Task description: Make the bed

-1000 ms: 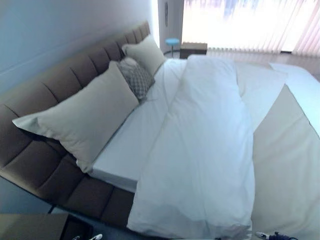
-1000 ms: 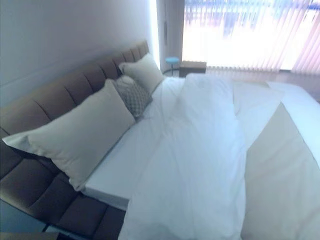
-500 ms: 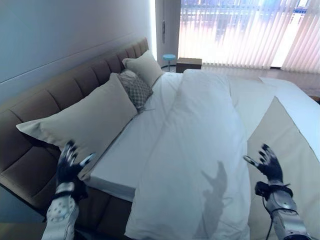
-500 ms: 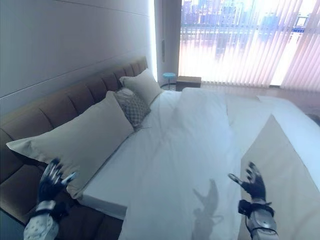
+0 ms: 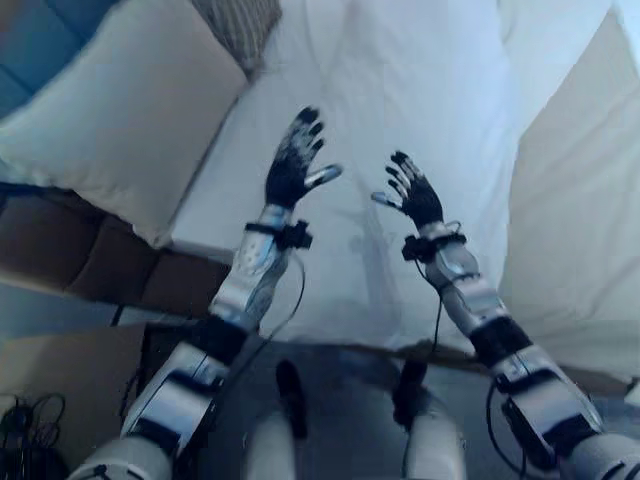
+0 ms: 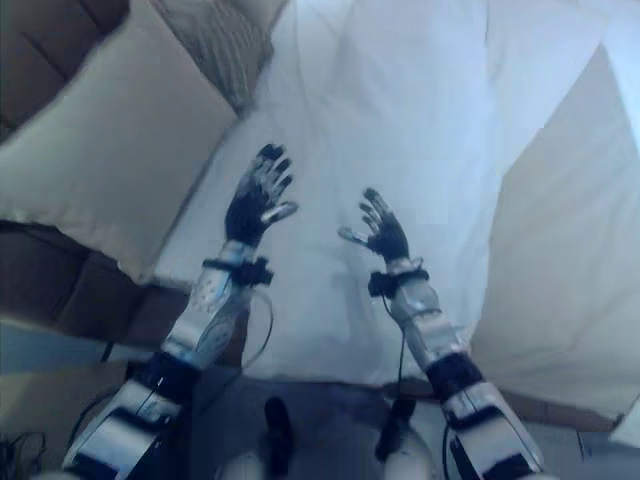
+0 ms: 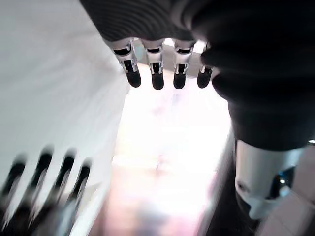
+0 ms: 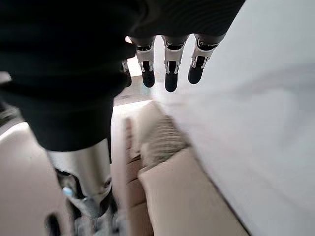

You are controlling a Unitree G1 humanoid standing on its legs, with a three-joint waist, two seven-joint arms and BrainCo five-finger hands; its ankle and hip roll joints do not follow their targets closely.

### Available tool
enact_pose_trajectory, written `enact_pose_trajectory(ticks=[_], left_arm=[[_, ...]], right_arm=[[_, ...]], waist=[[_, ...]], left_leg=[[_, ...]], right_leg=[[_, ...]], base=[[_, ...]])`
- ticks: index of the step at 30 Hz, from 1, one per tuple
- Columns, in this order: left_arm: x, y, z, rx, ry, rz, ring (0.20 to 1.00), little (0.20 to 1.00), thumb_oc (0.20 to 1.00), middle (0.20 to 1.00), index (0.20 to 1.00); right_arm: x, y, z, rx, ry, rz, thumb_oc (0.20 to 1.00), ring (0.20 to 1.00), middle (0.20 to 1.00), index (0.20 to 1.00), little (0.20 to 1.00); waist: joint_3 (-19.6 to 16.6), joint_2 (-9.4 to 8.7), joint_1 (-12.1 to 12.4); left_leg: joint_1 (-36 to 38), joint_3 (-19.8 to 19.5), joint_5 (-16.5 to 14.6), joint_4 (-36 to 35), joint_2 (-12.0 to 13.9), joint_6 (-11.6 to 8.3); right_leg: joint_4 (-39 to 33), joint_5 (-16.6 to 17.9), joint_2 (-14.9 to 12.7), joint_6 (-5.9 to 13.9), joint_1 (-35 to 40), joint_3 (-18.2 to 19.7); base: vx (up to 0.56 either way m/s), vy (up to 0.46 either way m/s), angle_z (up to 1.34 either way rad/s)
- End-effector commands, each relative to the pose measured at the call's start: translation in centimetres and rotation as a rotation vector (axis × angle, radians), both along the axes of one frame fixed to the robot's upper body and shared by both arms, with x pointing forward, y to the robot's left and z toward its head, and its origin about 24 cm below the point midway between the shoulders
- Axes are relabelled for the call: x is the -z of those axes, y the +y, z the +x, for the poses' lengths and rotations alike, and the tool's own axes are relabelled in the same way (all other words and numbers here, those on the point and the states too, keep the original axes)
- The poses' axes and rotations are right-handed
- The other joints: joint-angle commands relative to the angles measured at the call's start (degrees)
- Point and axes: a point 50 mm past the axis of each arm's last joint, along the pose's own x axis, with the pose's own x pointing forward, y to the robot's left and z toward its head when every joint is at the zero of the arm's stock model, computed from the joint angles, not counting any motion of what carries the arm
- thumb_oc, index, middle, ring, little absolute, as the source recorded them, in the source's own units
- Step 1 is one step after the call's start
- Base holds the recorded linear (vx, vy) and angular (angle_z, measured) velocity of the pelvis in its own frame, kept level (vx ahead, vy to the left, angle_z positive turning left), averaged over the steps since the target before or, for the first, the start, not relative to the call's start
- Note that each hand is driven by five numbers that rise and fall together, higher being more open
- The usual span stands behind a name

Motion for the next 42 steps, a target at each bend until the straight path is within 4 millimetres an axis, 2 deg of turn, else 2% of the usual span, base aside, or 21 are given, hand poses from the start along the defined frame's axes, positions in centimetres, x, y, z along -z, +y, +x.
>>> enact_pose_trajectory(ticks=[1,2,6,9,11,14,16,19,23,26,28,31,36,42], left_arm=[[0.5,-1.5,0.4,0.12,0.102,-0.113,1.0,1.0,1.0,1.0,1.0],[0.3,-1.5,0.5,0.121,0.097,-0.114,1.0,1.0,1.0,1.0,1.0],[0.3,-2.2,1.1,0.15,0.156,-0.149,1.0,1.0,1.0,1.0,1.0],[-0.7,-2.1,2.2,0.103,0.17,-0.158,1.0,1.0,1.0,1.0,1.0],[-1.0,-0.8,3.0,0.042,0.176,-0.121,1.0,1.0,1.0,1.0,1.0],[-1.4,3.1,4.6,-0.121,0.191,-0.069,1.0,1.0,1.0,1.0,1.0],[-0.9,5.8,5.2,-0.22,0.224,-0.072,1.0,1.0,1.0,1.0,1.0],[-0.5,10.8,5.6,-0.38,0.257,-0.066,1.0,1.0,1.0,1.0,1.0],[0.5,17.0,4.9,-0.582,0.299,-0.087,1.0,1.0,1.0,1.0,1.0],[2.8,22.3,2.8,-0.756,0.359,-0.079,1.0,1.0,1.0,1.0,1.0],[5.7,26.0,0.5,-0.874,0.441,-0.106,1.0,1.0,1.0,1.0,1.0],[7.8,28.9,-2.0,-0.986,0.479,-0.157,1.0,1.0,1.0,1.0,1.0],[11.9,30.9,-5.8,-1.116,0.559,-0.191,1.0,1.0,1.0,1.0,1.0],[14.1,30.6,-7.3,-1.159,0.602,-0.197,1.0,1.0,1.0,1.0,1.0]], right_arm=[[-3.2,3.1,-0.4,-0.143,-0.094,0.14,1.0,1.0,1.0,1.0,1.0],[-3.4,3.1,-0.4,-0.143,-0.099,0.139,1.0,1.0,1.0,1.0,1.0],[-4.9,3.9,0.0,-0.176,-0.114,0.161,1.0,1.0,1.0,1.0,1.0],[-6.3,3.1,1.1,-0.104,-0.117,0.187,1.0,1.0,1.0,1.0,1.0],[-6.6,1.8,1.9,-0.03,-0.106,0.145,1.0,1.0,1.0,1.0,1.0],[-7.4,-1.6,3.0,0.134,-0.09,0.106,1.0,1.0,1.0,1.0,1.0],[-7.1,-3.3,3.5,0.209,-0.063,0.092,1.0,1.0,1.0,1.0,1.0],[-6.0,-7.1,3.9,0.34,0.001,0.022,1.0,1.0,1.0,1.0,1.0],[-3.5,-13.5,3.0,0.545,0.107,0.01,1.0,1.0,1.0,1.0,1.0],[-0.8,-18.1,1.1,0.69,0.189,-0.008,1.0,1.0,1.0,1.0,1.0],[2.5,-21.4,-1.1,0.798,0.29,-0.018,1.0,1.0,1.0,1.0,1.0],[6.2,-23.9,-3.8,0.902,0.396,0.007,1.0,1.0,1.0,1.0,1.0],[11.8,-25.7,-8.3,1.015,0.527,0.085,1.0,1.0,1.0,1.0,1.0],[17.3,-26.8,-13.8,1.158,0.744,0.071,1.0,1.0,1.0,1.0,1.0]], waist=[[0.1,-0.55,-1.98],[0.1,-0.57,-1.96],[0.1,-0.5,-2.35],[0.1,-0.18,-2.44],[0.1,0.16,-2.45],[0.1,0.68,-2.26],[0.1,0.71,-2.08],[0.1,0.67,-1.86],[0.1,0.81,-1.62],[0.1,1.08,-1.4],[0.1,1.26,-1.27],[0.1,1.31,-1.32],[0.1,1.11,-1.36],[0.1,1.06,-1.8]], left_leg=[[-5.68,-1.38,-3.47,5.51,-0.14,-1.1],[-6.25,-1.32,-3.6,5.94,-0.12,-1.05],[-16.94,-1.34,-4.24,10.07,0.03,-0.62],[-23.61,-1.83,-5.17,13.49,0.25,-0.42],[-26.95,-2.19,-5.73,15.35,0.41,-0.4],[-31.57,-2.33,-7.24,19.13,0.74,-0.15],[-33.22,-2.13,-7.99,21.11,0.9,-0.24],[-35.91,-2.17,-9.29,24.28,1.14,-0.2],[-38.71,-2.44,-10.38,27.03,1.22,-0.1],[-40.02,-2.41,-11.19,28.71,1.36,0.14],[-40.77,-2.63,-12.15,30.13,1.53,0.27],[-42.23,-2.53,-12.42,31.57,1.5,0.6],[-43.41,-2.53,-13.24,33.07,1.56,1.18],[-44.38,-2.41,-13.97,34.41,1.58,1.76]], right_leg=[[1.64,0.7,-2.9,6.49,-6.0,0.66],[2.05,0.6,-3.03,6.45,-6.66,0.9],[6.52,-0.27,-4.07,6.0,-16.98,2.57],[10.27,-1.26,-4.91,5.73,-23.32,3.46],[11.97,-1.66,-5.38,5.63,-26.53,4.13],[15.75,-2.97,-5.66,5.2,-31.65,5.67],[17.46,-3.74,-5.93,5.03,-33.2,5.94],[20.49,-5.2,-6.29,4.54,-35.91,6.65],[23.15,-6.52,-6.68,4.3,-38.31,6.83],[25.23,-7.66,-7.18,4.0,-39.74,7.18],[26.99,-8.63,-7.53,3.97,-40.74,7.75],[28.34,-9.19,-8.13,3.48,-41.98,7.78],[29.88,-9.81,-9.06,3.33,-43.32,7.89],[31.47,-10.35,-10.18,3.08,-44.47,8.11]], base=[[-0.12,0.007,0.08],[-0.12,0.0,0.0],[-0.08,-0.033,-0.03],[-0.03,-0.04,0.05],[-0.01,-0.03,0.11],[0.02,0.008,0.07],[0.06,0.024,-0.07],[0.06,0.003,-0.11],[0.05,-0.017,-0.01],[0.05,0.002,0.1],[0.05,0.01,0.08],[0.03,-0.003,0.09],[0.02,0.012,0.11],[0.0,0.006,0.01]])
